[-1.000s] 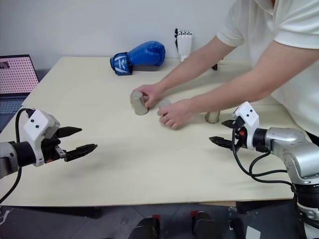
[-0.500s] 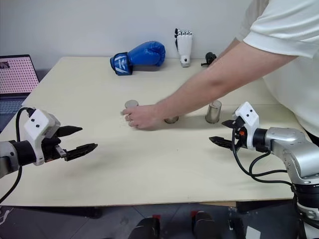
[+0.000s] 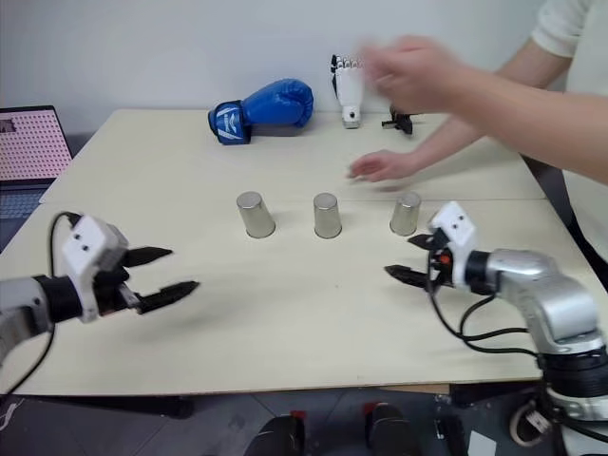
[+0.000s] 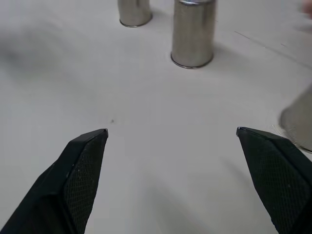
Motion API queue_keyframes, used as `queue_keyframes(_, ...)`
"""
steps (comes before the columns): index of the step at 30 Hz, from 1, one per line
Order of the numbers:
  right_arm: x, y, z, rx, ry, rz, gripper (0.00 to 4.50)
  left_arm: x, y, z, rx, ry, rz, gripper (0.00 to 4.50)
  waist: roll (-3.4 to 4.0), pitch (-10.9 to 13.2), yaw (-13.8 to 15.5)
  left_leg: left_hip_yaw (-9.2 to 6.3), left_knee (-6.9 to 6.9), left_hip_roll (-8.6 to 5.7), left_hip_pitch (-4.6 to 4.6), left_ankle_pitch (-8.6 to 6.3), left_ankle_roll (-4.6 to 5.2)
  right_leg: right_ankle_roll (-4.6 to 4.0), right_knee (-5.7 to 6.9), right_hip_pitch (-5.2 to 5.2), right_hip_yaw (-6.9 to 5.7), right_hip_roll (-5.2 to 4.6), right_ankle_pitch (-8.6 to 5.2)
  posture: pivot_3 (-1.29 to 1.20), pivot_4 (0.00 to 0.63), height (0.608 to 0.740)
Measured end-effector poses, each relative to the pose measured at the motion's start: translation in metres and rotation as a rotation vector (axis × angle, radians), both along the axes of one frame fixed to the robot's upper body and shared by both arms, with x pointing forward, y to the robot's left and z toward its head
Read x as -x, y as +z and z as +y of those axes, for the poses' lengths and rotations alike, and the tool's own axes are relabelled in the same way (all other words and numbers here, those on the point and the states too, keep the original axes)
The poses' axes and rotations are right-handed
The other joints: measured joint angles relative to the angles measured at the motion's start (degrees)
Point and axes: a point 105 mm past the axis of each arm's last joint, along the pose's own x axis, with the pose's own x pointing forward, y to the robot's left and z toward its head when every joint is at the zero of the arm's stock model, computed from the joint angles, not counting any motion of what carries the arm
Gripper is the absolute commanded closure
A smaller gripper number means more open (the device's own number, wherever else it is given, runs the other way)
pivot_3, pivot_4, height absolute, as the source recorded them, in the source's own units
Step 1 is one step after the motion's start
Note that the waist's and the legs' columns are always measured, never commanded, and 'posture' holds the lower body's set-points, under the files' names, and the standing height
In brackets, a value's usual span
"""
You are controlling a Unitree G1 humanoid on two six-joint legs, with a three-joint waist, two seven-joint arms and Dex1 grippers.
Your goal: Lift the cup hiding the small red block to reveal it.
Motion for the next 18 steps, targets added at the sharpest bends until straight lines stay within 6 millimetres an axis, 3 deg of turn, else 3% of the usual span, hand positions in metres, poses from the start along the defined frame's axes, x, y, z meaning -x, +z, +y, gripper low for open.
queue_keyframes(2, -0.011, -0.003, 0.011, -0.014, -0.020, -0.010, 0.00, -0.003, 0.003, -0.007, 0.048, 0.006, -0.016, 0.01, 0.00, 0.00, 0.12, -0.03, 0.04, 0.00, 0.00, 0.01, 0.00, -0.04, 0.03, 0.00, -0.02, 0.03, 0.08, 0.00, 0.150, 0.740)
queue_keyframes(4, -0.034, 0.002, 0.030, -0.040, -0.061, -0.063, 0.00, -0.006, 0.007, -0.024, 0.108, 0.005, -0.053, 0.01, 0.00, 0.00, -0.11, 0.03, 0.05, 0.03, 0.10, 0.02, 0.01, 0.08, -0.04, 0.05, 0.02, 0.07, 0.22, 0.00, 0.150, 0.740)
queue_keyframes(7, -0.050, 0.002, 0.053, -0.059, -0.064, -0.094, 0.00, -0.002, 0.001, -0.041, 0.128, -0.021, -0.041, 0.01, -0.04, -0.03, -0.30, 0.00, 0.04, 0.05, 0.13, 0.05, 0.01, 0.08, -0.04, 0.09, 0.04, 0.11, 0.26, 0.00, 0.150, 0.740)
queue_keyframes(14, -0.086, -0.005, 0.097, -0.064, -0.084, -0.122, 0.00, -0.003, -0.006, -0.048, 0.131, 0.029, -0.030, 0.01, -0.05, -0.03, -0.69, 0.03, 0.01, 0.12, 0.09, 0.04, 0.00, -0.25, -0.07, 0.03, 0.04, 0.20, 0.43, 0.00, 0.150, 0.740)
queue_keyframes(18, -0.099, -0.013, 0.104, -0.015, -0.112, -0.149, 0.00, -0.004, -0.006, -0.048, 0.133, 0.049, -0.034, 0.01, -0.05, -0.03, -0.64, 0.01, 0.01, 0.08, 0.07, 0.04, 0.00, -0.26, -0.09, 0.04, 0.04, 0.19, 0.44, 0.00, 0.150, 0.740)
